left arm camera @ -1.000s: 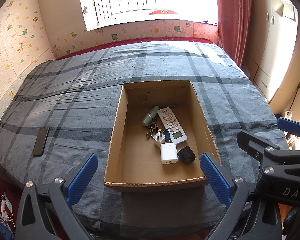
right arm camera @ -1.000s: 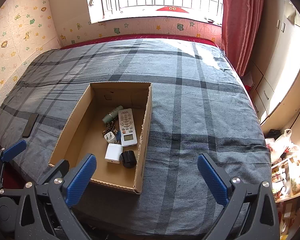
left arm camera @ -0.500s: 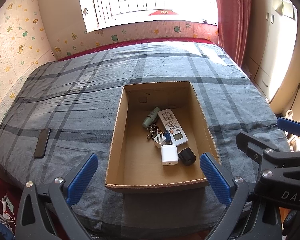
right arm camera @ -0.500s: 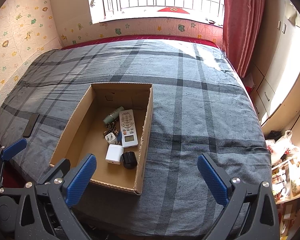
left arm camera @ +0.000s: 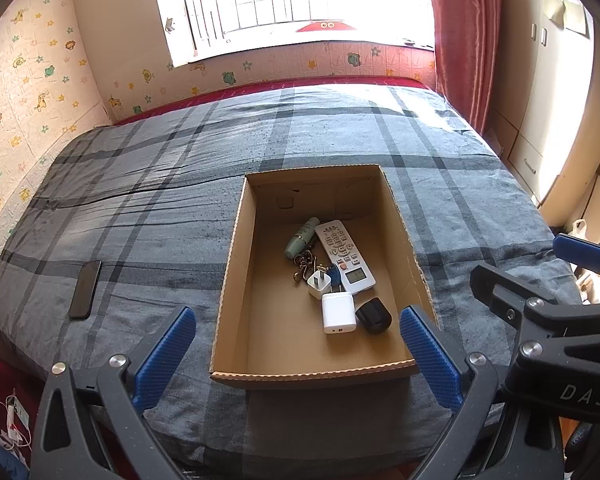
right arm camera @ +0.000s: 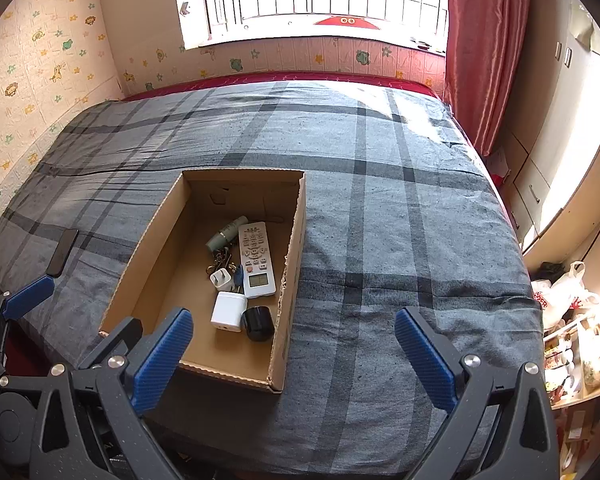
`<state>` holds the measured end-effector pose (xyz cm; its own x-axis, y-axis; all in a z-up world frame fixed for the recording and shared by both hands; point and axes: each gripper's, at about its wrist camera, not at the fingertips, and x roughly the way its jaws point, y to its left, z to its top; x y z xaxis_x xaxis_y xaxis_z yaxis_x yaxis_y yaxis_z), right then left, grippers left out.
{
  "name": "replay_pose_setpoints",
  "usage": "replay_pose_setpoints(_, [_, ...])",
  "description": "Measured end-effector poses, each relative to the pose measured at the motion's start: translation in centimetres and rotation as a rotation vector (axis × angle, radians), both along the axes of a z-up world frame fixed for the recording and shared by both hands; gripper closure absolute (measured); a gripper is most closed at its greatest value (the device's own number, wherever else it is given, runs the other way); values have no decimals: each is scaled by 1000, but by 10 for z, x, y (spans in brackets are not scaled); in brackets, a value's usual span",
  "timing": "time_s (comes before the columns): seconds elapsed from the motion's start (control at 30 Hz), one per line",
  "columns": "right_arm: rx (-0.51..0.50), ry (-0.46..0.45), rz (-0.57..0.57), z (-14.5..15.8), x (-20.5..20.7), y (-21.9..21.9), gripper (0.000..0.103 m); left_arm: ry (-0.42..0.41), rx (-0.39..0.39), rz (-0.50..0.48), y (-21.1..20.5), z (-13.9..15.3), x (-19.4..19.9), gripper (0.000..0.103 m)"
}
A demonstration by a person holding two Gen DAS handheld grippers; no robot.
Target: Organize rigid objects
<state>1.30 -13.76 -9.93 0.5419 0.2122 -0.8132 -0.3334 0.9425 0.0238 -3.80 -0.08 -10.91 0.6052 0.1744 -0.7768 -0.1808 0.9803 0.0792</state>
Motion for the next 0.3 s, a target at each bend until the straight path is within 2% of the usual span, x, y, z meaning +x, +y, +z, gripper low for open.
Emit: replay_pose_setpoints(0.3, [4, -3, 2, -1, 0, -1, 0, -3, 9, 1, -2, 0, 1, 0])
